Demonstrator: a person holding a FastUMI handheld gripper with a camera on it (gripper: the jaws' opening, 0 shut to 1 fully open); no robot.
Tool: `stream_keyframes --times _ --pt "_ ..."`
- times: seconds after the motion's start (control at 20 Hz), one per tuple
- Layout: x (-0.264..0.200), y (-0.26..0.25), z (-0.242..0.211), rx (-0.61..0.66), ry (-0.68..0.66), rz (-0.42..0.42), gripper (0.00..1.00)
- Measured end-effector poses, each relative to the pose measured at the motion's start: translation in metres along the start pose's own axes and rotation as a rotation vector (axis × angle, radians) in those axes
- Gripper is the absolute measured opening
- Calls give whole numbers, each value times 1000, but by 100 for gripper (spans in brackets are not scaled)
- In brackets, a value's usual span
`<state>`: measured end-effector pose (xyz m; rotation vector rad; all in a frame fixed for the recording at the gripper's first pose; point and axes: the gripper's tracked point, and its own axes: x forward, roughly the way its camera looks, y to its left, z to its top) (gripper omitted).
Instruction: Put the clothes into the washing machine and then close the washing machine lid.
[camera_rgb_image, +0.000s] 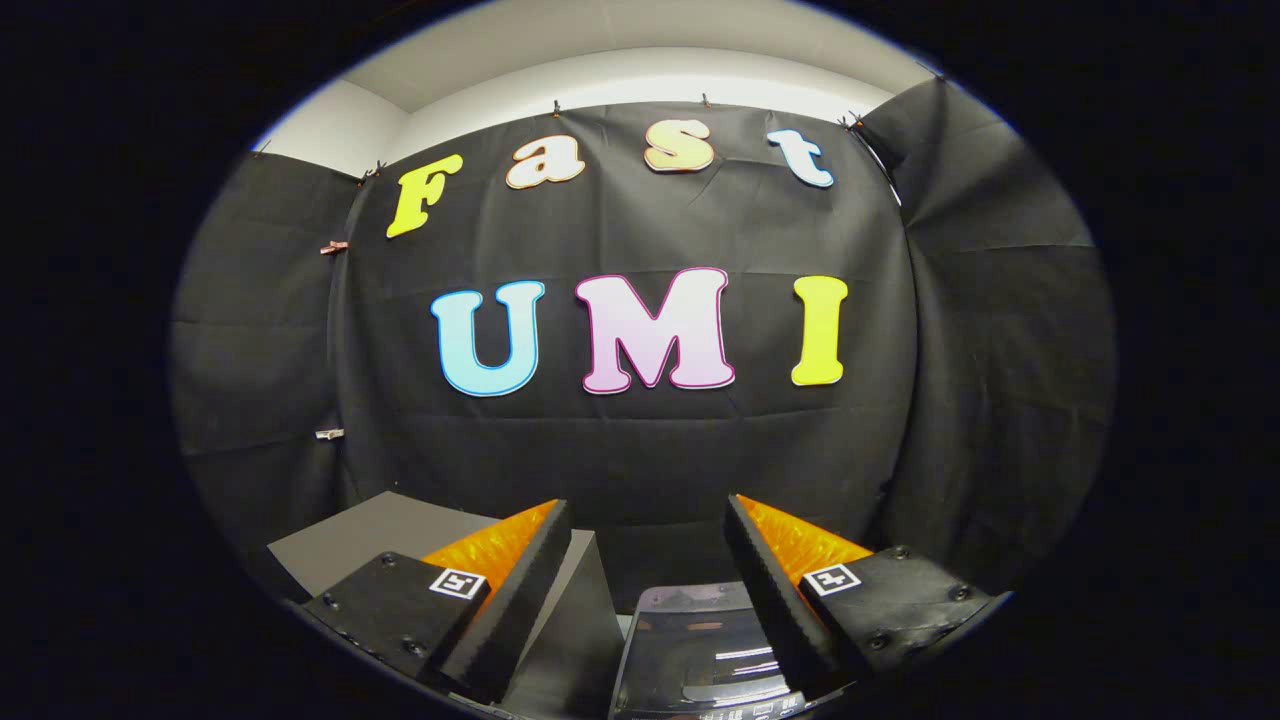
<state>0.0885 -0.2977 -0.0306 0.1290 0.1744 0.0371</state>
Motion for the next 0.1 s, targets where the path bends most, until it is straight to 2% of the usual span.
stream_keyframes --times 0.1 --pt "0 -1 -1 -3 0 0 99"
